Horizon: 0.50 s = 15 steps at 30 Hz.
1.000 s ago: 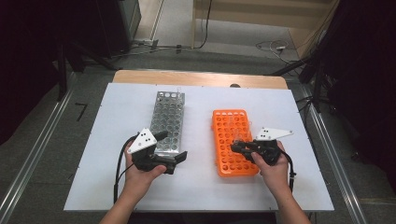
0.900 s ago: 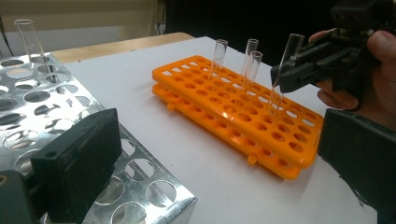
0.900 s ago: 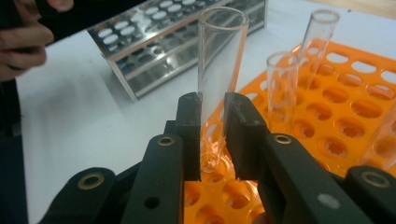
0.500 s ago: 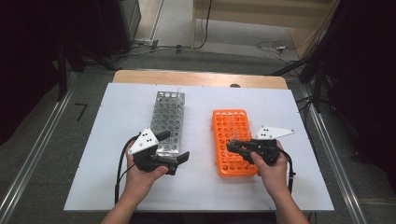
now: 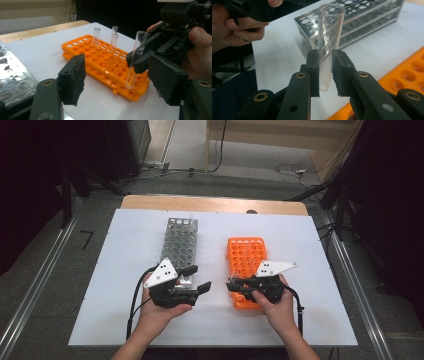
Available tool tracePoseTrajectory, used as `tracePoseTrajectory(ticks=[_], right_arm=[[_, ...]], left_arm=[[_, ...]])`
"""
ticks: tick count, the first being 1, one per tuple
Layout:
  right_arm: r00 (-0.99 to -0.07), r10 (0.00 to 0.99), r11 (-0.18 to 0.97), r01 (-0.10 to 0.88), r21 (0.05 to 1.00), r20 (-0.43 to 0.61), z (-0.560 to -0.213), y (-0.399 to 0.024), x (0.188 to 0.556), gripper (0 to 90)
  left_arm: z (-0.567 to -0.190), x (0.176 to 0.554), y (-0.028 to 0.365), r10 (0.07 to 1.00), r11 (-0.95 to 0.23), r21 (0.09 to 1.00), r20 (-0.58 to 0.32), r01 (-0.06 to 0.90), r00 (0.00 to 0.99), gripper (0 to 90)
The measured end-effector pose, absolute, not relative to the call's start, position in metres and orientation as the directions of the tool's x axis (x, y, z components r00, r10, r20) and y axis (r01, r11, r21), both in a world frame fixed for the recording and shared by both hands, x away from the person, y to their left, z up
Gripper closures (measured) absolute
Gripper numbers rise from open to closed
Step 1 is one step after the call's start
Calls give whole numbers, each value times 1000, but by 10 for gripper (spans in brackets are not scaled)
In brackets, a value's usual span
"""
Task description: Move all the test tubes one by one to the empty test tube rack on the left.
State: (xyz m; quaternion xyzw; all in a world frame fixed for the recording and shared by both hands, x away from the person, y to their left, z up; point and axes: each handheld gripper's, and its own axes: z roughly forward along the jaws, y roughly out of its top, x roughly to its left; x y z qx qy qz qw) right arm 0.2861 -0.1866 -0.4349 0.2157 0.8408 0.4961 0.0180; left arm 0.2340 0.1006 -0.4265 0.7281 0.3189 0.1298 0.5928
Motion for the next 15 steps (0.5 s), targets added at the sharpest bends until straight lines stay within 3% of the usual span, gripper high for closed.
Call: tracePoseTrajectory(ticks=[7, 15], right_arm=[[-918, 349, 433, 336, 836, 188, -437, -170, 280, 734], [-932, 316, 460, 315, 830, 178, -438, -154, 272, 734]], left_arm=[[-429, 231, 90, 577, -106, 948, -187, 300, 795, 493], [-431, 229, 82, 553, -123, 945, -189, 303, 812, 582]])
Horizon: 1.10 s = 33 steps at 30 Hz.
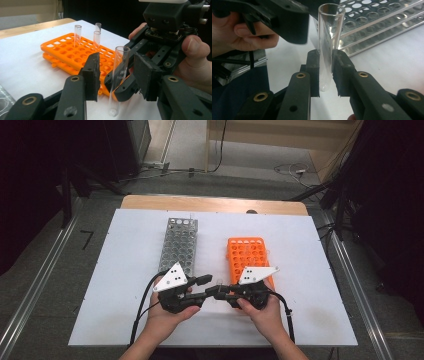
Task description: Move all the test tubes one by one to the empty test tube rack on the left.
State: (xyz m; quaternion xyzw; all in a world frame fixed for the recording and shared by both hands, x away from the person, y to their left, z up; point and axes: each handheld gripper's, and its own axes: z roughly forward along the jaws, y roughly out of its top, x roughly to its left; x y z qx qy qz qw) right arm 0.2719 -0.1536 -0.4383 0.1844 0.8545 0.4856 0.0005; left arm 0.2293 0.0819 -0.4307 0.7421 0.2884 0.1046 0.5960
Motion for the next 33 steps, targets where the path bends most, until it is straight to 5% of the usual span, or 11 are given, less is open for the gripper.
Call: tracePoseTrajectory(ticks=[14, 24, 33], right_arm=[[-942, 289, 478, 294, 828, 168, -437, -145, 266, 734], [-942, 286, 475, 296, 829, 173, -438, -145, 267, 724], [-944, 276, 436, 292, 851, 182, -434, -160, 271, 324]], left_arm=[[-432, 228, 76, 547, -143, 943, -177, 299, 818, 733], [-432, 227, 77, 553, -146, 946, -164, 289, 817, 754], [-430, 232, 88, 582, -115, 951, -171, 288, 795, 756]])
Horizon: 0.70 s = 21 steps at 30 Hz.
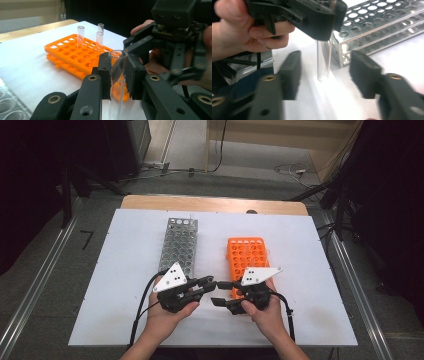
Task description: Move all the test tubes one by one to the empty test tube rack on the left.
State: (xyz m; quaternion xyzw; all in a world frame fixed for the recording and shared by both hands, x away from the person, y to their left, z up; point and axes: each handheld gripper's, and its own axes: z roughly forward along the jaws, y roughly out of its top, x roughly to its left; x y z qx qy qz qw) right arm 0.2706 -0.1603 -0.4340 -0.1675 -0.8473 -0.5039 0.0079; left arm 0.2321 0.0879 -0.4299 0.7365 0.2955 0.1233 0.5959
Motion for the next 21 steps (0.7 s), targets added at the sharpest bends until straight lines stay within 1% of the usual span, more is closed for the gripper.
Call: tracePoseTrajectory(ticks=[1, 3, 4, 7, 9, 11, 13, 16, 21], right_arm=[[-944, 282, 430, 286, 856, 174, -433, -163, 271, 273], [-943, 289, 418, 281, 864, 167, -432, -170, 273, 209], [-941, 297, 412, 281, 867, 164, -432, -173, 274, 163], [-930, 331, 396, 291, 871, 160, -430, -184, 276, 70], [-918, 369, 381, 294, 877, 147, -430, -193, 278, 55], [-908, 394, 362, 296, 884, 143, -429, -201, 280, 4], [-896, 421, 339, 301, 891, 143, -429, -209, 281, 0], [-859, 498, 301, 300, 905, 120, -429, -221, 280, 0], [-830, 543, 266, 315, 911, 128, -430, -243, 280, 0]], left_arm=[[-430, 233, 89, 586, -112, 950, -172, 290, 792, 756], [-429, 234, 91, 593, -109, 951, -172, 290, 786, 756], [-429, 235, 92, 597, -107, 951, -171, 288, 784, 755], [-428, 237, 95, 607, -106, 952, -165, 286, 777, 756], [-427, 239, 98, 611, -96, 953, -171, 287, 773, 756], [-424, 242, 100, 622, -95, 954, -165, 283, 765, 756], [-422, 246, 103, 629, -92, 957, -160, 277, 761, 756], [-417, 251, 108, 642, -90, 959, -151, 270, 752, 755], [-412, 262, 113, 665, -88, 961, -139, 261, 734, 755]])
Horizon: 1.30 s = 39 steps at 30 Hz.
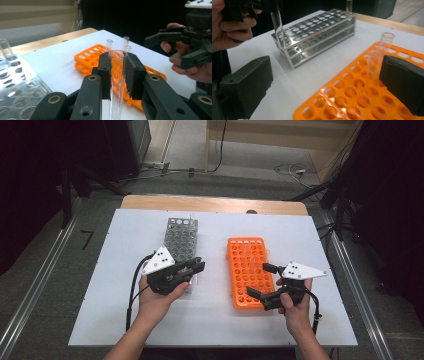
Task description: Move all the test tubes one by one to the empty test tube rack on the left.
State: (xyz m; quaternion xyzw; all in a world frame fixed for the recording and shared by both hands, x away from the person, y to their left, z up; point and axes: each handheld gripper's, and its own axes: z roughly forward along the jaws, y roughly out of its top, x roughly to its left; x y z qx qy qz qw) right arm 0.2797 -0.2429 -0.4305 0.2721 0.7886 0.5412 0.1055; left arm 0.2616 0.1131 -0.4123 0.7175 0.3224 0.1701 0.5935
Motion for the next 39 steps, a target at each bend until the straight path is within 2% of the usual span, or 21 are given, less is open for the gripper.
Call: tracePoseTrajectory(ticks=[9, 19, 39], right_arm=[[-786, 603, 246, 345, 906, 135, -437, -280, 277, 0], [-770, 625, 249, 352, 902, 128, -440, -304, 264, 0], [-754, 635, 228, 391, 892, 168, -451, -321, 267, 0]], left_arm=[[-406, 283, 122, 711, -82, 964, -121, 253, 693, 755], [-398, 314, 133, 762, -39, 968, -133, 249, 633, 755], [-403, 389, 139, 840, 30, 965, -165, 259, 517, 754]])
